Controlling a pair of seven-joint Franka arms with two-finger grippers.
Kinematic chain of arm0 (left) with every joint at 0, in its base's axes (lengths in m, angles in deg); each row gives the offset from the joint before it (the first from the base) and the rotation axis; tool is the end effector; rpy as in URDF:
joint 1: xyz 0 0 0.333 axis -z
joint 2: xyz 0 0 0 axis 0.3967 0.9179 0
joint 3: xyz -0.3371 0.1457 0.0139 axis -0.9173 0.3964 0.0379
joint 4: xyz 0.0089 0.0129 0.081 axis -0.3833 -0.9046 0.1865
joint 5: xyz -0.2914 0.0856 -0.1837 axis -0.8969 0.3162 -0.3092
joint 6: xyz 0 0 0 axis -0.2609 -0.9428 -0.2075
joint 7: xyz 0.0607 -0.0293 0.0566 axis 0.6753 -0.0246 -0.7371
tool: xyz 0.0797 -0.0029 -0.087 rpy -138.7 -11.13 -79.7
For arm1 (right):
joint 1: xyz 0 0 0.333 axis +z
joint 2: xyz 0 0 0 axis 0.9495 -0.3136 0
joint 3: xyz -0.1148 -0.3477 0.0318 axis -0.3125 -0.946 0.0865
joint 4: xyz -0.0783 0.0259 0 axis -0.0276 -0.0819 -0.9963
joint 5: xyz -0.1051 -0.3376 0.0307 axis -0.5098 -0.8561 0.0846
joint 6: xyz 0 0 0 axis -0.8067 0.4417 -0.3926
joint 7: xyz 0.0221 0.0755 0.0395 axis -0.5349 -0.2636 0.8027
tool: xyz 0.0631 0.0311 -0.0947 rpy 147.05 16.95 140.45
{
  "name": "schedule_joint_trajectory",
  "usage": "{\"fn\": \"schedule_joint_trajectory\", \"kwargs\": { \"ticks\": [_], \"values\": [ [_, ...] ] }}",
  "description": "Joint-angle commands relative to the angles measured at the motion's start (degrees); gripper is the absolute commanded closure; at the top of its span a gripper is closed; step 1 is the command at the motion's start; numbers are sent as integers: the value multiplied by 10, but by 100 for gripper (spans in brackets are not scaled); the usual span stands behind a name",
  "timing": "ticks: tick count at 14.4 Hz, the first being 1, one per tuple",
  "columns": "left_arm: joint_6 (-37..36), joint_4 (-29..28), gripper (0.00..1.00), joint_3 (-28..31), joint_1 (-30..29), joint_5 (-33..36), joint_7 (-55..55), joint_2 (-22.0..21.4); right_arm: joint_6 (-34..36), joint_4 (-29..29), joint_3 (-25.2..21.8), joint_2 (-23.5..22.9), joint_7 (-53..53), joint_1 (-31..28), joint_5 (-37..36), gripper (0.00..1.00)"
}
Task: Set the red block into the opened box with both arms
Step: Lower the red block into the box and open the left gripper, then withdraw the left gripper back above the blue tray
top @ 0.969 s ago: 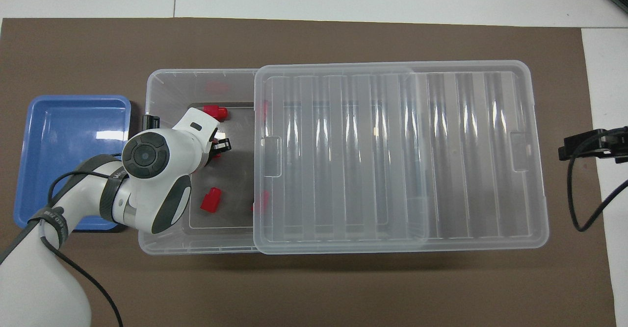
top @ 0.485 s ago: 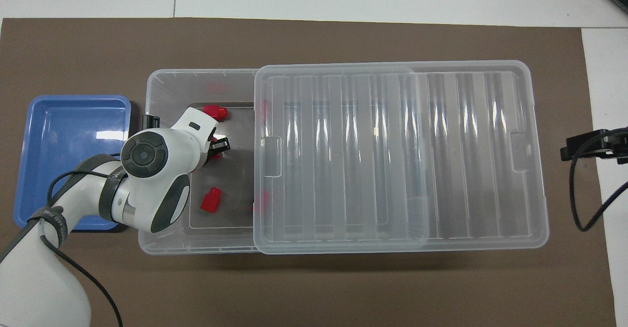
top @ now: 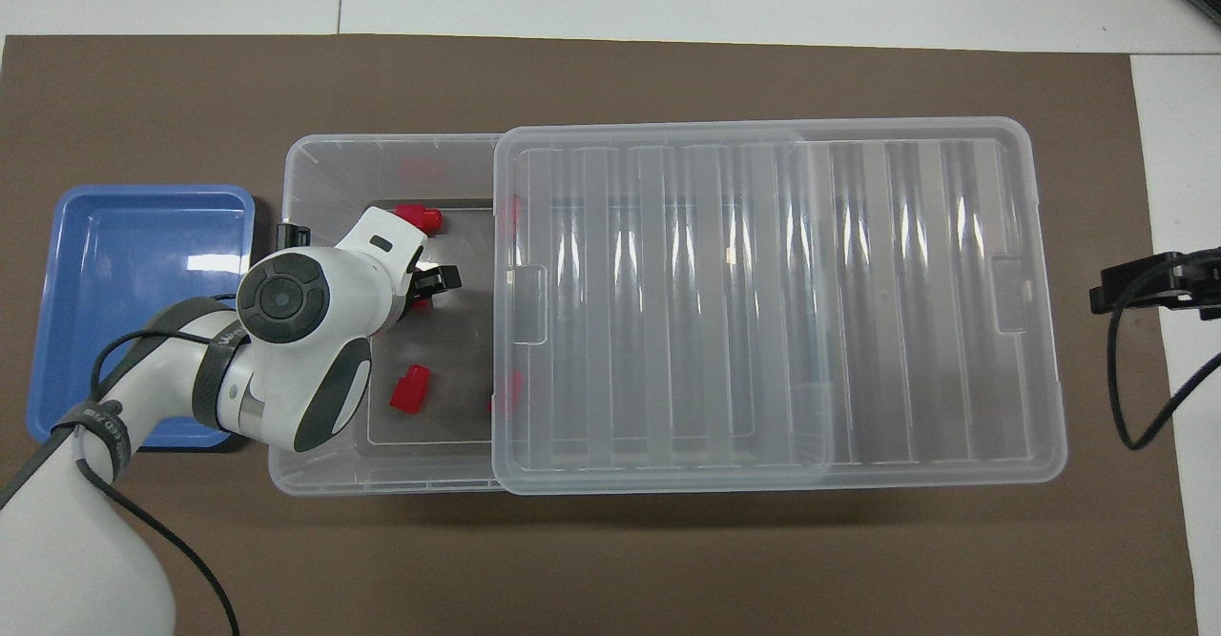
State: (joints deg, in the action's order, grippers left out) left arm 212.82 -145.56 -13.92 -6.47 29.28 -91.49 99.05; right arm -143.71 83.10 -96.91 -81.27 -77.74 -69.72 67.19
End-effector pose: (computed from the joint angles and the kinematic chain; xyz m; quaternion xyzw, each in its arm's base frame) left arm 0.5231 -0.1905 0.3831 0.9911 0.1027 0.0830 0.0167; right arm 0.4843 -0.0457 0.6533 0.9987 -0.0397 -0.0315 0.0003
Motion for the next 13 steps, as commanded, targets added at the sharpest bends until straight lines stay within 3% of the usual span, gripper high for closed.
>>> {"fn": "schedule_joint_trajectory", "kwargs": {
  "ticks": [1,7,13],
  "values": [
    [-84,19,0,4,2,14,-1,-44,0,10,4,8,-3,-7,0,0],
    [-182,47,0,-2,16,15,-6,-95,0,15,3,9,-3,-7,0,0],
    [-306,113,0,-7,27,15,0,-118,-1,17,2,12,-2,-7,0,0]
  ]
}}
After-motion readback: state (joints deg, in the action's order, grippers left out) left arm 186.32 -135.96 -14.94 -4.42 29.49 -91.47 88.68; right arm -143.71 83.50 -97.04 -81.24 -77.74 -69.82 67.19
